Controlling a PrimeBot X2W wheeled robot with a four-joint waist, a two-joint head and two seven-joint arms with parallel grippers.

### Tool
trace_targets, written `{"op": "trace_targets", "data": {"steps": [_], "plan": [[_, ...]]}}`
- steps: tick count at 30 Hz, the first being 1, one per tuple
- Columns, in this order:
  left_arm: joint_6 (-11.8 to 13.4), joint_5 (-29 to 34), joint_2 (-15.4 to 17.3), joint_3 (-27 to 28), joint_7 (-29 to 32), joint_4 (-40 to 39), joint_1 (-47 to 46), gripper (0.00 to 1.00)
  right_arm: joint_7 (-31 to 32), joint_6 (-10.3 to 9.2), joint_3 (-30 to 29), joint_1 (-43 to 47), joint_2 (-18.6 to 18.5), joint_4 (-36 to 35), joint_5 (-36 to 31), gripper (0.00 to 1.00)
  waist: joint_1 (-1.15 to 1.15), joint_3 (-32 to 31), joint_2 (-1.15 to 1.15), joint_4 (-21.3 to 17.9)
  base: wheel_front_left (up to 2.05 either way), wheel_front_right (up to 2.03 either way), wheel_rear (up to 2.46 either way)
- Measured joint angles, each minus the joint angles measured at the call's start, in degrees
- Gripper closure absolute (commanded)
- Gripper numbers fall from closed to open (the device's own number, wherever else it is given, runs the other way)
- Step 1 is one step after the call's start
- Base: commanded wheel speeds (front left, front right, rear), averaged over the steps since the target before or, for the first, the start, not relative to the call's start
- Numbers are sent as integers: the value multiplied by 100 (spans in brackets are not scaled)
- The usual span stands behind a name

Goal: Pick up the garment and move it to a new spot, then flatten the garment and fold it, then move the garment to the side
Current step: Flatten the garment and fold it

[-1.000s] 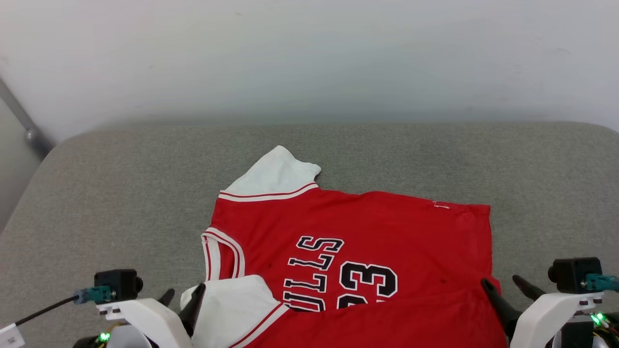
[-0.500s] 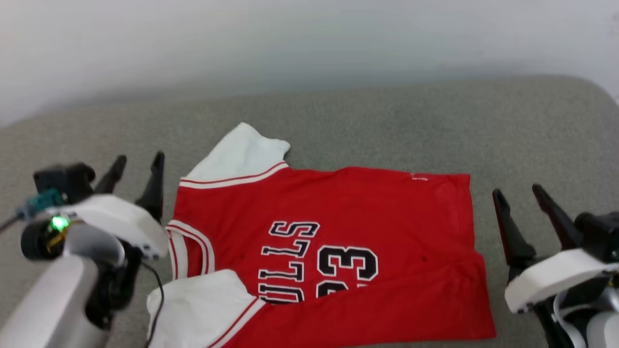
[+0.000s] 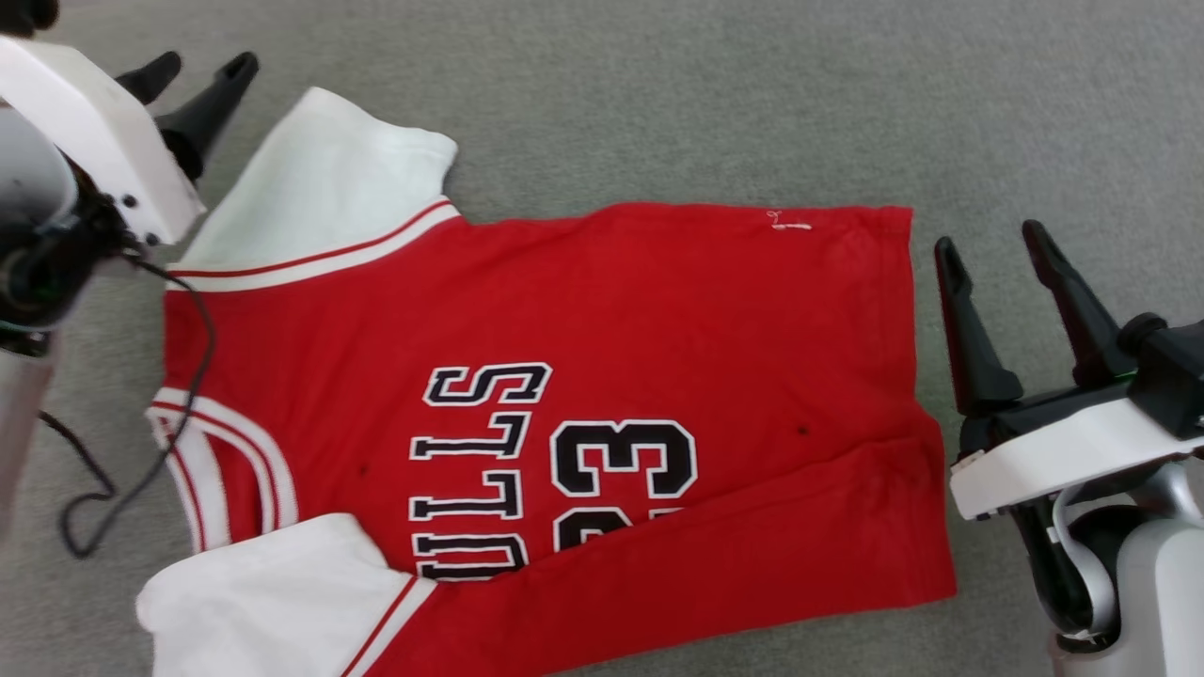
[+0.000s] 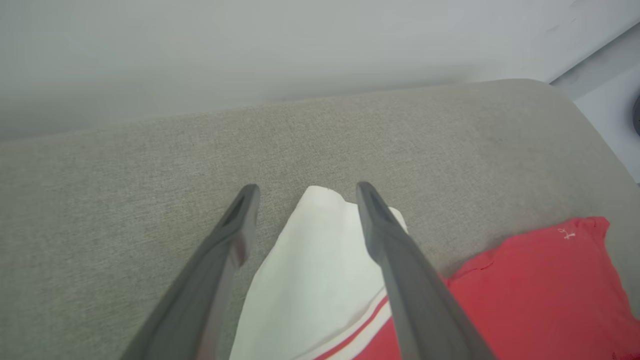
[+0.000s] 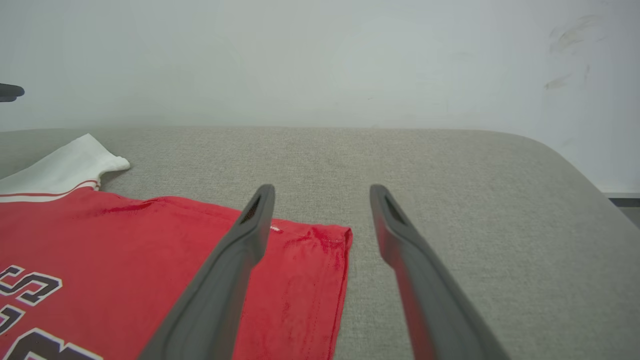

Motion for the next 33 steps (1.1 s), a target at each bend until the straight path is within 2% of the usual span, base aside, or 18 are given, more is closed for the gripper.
{"op": "trace_targets", "data": {"steps": [4, 7, 14, 15, 18, 23, 27, 33], "plan": [[-112, -267, 290, -125, 975, 267, -304, 0, -38, 0, 159, -19, 42, 32, 4, 0, 0, 238, 0, -257, 0, 0, 0], [-127, -343, 466, -208, 1459, 411, -408, 0, -85, 0, 225, -33, 58, 41, 35, 0, 0, 409, 0, -422, 0, 0, 0], [-36, -248, 708, -348, 1884, 645, -560, 0, -109, 0, 322, -33, 91, 135, 158, 0, -1, 781, 0, -709, 0, 0, 0], [18, -227, 725, -428, 2132, 712, -647, 0, -108, 0, 300, -33, 99, 179, 214, 0, -2, 875, 0, -784, 0, 0, 0], [66, -296, 720, -467, 2390, 749, -710, 100, -46, 0, 243, -72, 101, 232, 318, 0, -2, 897, 0, -808, 0, 0, 0], [53, -376, 619, -489, 2386, 793, -704, 100, 292, 0, 252, -262, 75, 376, 664, 0, -2, 886, 0, -763, 0, 0, 0], [-40, -345, 499, -512, 2170, 848, -699, 100, 757, 0, 275, -534, -109, 575, 1058, 0, -2, 844, 0, -665, 0, 0, 0], [-197, -271, 270, -609, 1852, 776, -714, 100, 2168, -1, 244, -1214, -590, 1169, 1588, 0, -2, 746, 0, -393, 0, 0, 0]]}}
